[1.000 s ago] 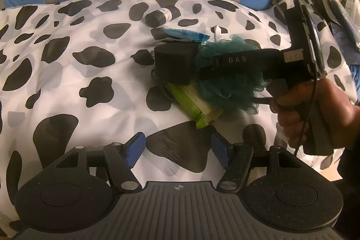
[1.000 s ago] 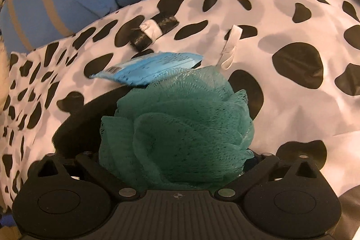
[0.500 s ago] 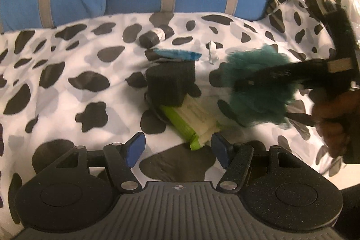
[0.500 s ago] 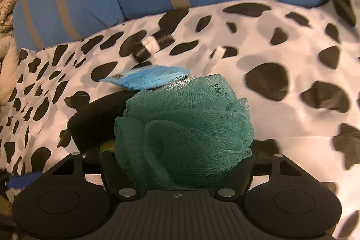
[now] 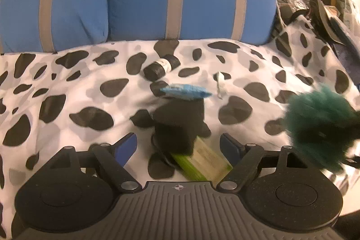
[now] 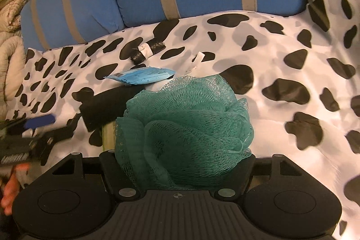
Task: Organize soft objects
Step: 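Grasp the black foam sponge with the left gripper while the right holds the loofah, then carry the loofah and black sponge over the cardboard box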
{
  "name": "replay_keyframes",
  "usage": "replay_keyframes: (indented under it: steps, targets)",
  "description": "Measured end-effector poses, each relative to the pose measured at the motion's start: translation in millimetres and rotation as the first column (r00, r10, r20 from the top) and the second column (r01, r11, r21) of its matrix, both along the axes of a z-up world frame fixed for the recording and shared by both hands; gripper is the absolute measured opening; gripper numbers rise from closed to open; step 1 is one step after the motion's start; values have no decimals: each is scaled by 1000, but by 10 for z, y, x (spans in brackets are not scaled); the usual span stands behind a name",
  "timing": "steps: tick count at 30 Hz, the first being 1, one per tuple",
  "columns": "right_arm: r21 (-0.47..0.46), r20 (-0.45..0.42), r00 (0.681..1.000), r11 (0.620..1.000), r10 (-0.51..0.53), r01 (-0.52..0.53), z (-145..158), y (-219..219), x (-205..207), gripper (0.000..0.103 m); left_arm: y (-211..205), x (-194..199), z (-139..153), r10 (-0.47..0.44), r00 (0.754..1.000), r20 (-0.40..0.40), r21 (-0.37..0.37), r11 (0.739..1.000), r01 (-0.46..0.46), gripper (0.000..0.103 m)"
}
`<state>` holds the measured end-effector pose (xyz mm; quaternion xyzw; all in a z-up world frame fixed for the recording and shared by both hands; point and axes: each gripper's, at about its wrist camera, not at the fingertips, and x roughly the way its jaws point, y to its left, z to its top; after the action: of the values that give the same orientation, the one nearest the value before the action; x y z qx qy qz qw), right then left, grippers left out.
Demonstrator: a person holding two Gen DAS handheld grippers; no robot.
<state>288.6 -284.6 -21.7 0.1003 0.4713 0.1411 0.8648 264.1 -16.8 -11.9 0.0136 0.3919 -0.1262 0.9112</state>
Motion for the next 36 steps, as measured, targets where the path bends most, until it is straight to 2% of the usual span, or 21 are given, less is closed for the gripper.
replay_keyframes:
  steps: [4,10,15,17,20,22,23,25,30,36]
  targets:
    - [20,-3,1000,1000,-8,8,80,-125,-185,73,-28,175,-121,-17,1000,-12,29,999,17,84]
    - [80,-17,1000,997,4,-3,164,-180,-485,73,-52,383,-300,-47,997,-58,36,998,49,84]
    - [80,-26,999,996,26,-24,170,-136,-573,73,-15,600,-460,-52,992,-117,-27,998,49,84]
    - [76,-28,999,997,30,-28,162,-119,-559,73,18,678,-526,-27,989,-143,-34,999,22,84]
    - [83,-32,999,996,40,-37,153,-99,-548,73,81,747,-574,-39,987,-153,-95,995,24,84]
    - [87,-29,998,995,48,-45,159,-75,-542,73,79,776,-604,-40,986,-160,-92,995,25,84]
    - [86,-27,998,995,52,-49,160,-66,-537,73,73,794,-616,-46,985,-169,-95,995,30,83]
    - [88,-26,998,995,54,-52,162,-47,-527,73,88,780,-609,-58,984,-171,-133,990,35,62]
    - [83,-24,998,995,59,-57,160,-28,-499,73,41,663,-527,-47,986,-161,-94,995,32,60]
    - [78,-20,998,995,57,-55,177,0,-484,73,105,499,-391,-54,988,-145,-106,994,38,59]
